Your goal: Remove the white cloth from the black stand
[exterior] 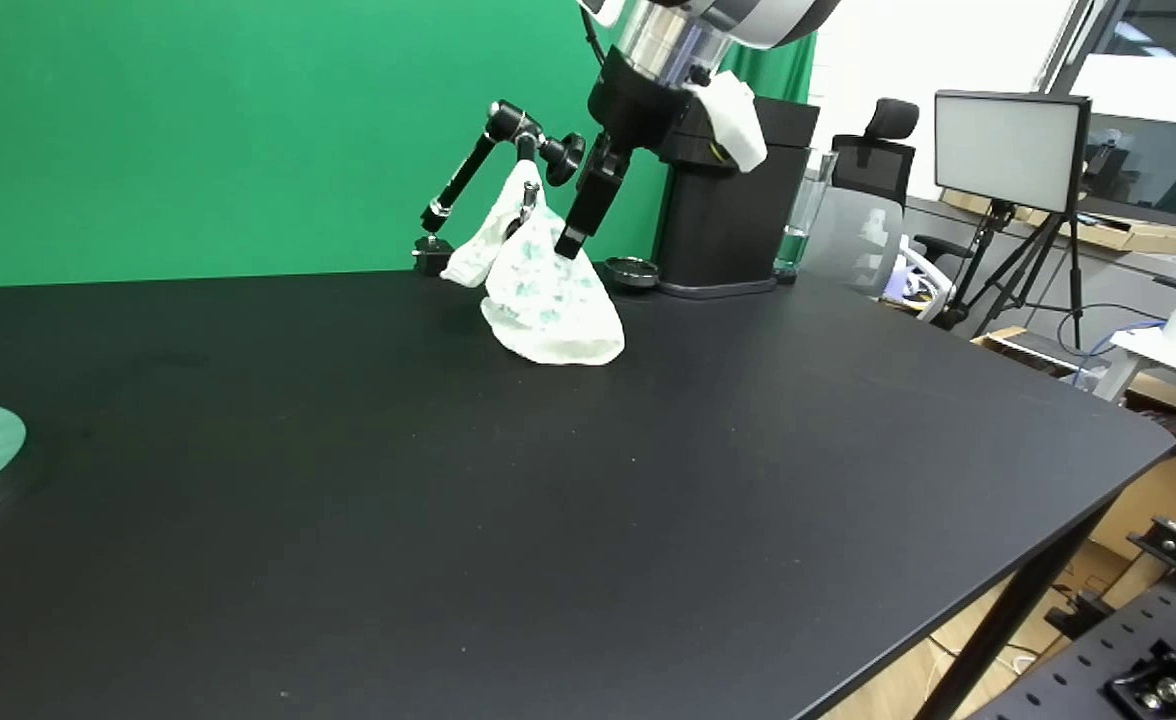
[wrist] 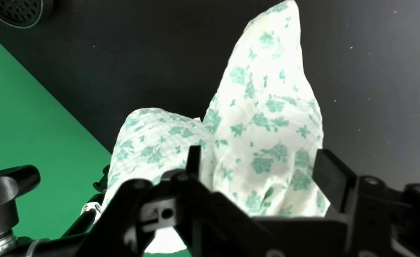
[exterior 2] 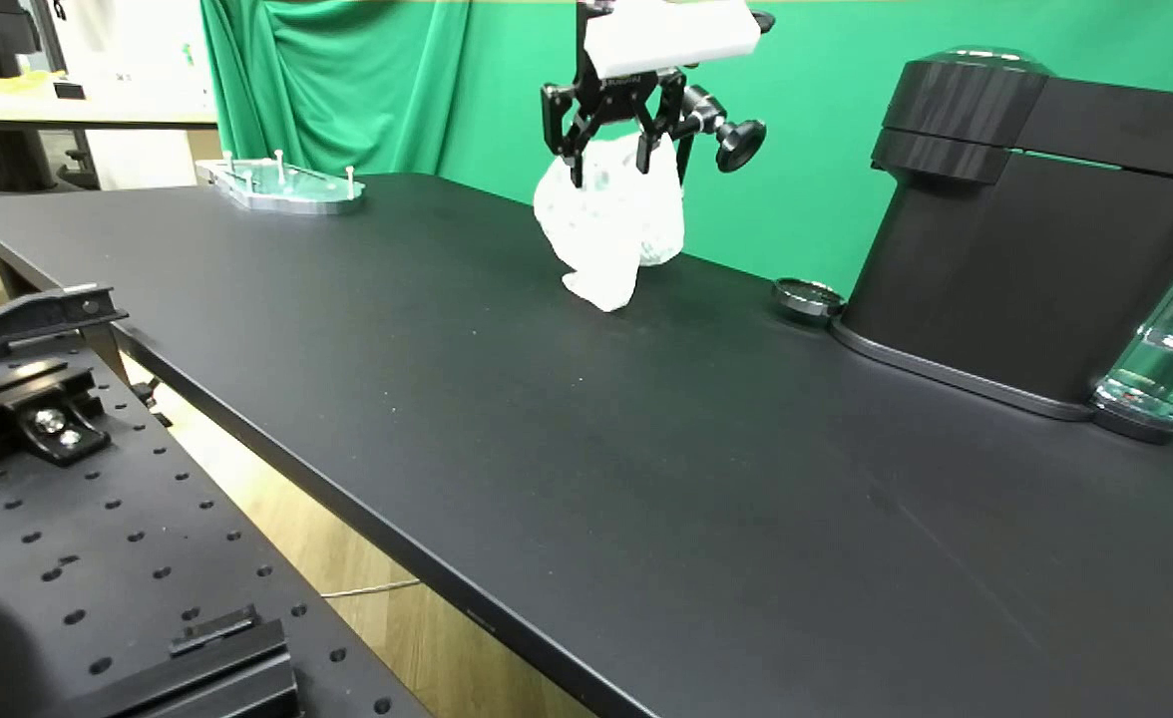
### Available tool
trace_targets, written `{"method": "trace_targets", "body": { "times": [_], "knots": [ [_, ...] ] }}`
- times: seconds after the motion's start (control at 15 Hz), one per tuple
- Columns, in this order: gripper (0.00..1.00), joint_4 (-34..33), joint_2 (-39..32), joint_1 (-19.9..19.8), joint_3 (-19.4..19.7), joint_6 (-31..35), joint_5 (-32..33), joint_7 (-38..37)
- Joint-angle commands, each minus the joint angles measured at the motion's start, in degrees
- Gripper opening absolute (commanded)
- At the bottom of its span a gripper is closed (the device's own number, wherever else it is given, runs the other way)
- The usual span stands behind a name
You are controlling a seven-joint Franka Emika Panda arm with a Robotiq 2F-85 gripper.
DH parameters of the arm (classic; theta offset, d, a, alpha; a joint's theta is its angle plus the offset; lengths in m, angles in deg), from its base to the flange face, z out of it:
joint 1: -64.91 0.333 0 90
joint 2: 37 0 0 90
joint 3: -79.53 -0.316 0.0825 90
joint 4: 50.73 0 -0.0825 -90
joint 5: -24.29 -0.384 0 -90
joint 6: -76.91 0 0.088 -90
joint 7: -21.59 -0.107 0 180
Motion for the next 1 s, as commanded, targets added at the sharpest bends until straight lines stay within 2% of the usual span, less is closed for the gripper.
{"method": "trace_targets", "body": {
  "times": [0.0,0.47,0.73,0.93],
  "knots": [
    [0.51,-0.4,-1.1,-1.6,-2.4,1.7,-2.7,1.3],
    [0.03,-0.6,-1.5,-3.7,-4.8,2.4,-4.4,1.3],
    [0.00,0.4,0.6,-4.2,-3.8,1.3,-4.0,0.1],
    [0.00,2.7,3.3,-2.1,0.6,0.6,-2.2,-3.8]
  ]
}}
